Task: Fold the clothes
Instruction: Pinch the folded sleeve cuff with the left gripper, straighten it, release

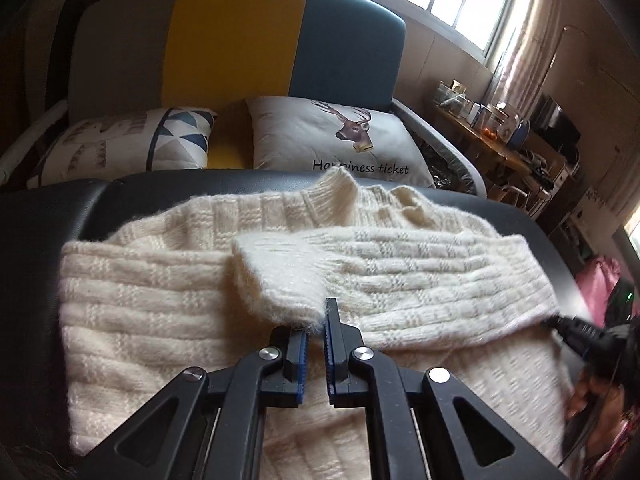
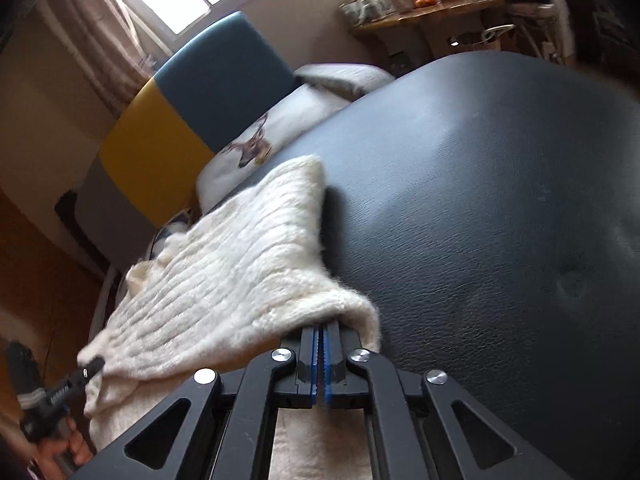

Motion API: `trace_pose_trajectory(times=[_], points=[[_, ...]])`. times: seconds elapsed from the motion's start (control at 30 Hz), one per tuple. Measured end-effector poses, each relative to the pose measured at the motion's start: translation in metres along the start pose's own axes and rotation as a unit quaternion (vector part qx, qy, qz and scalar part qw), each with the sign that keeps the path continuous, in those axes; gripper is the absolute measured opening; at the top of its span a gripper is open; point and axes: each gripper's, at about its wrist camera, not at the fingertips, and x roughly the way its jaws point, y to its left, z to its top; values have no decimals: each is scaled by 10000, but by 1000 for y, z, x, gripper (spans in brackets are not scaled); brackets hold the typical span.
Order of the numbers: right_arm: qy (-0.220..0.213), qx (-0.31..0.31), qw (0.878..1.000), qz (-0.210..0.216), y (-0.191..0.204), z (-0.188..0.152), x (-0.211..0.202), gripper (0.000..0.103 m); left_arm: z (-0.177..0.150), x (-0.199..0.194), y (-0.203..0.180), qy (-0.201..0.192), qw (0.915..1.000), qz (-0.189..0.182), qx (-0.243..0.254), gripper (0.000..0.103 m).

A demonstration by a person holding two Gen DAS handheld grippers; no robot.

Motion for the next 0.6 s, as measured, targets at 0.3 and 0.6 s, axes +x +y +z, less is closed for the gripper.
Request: trace_pose_trajectory(times=[0.3,0.6], points=[[177,-572,9981,114,17,1,-6,1,-16,-2,8,-56,9962,-799,-343,19],[-283,-337,9985,-339,23,21,-3,0,-23,3,6,60,9919,-1148,-545,21]])
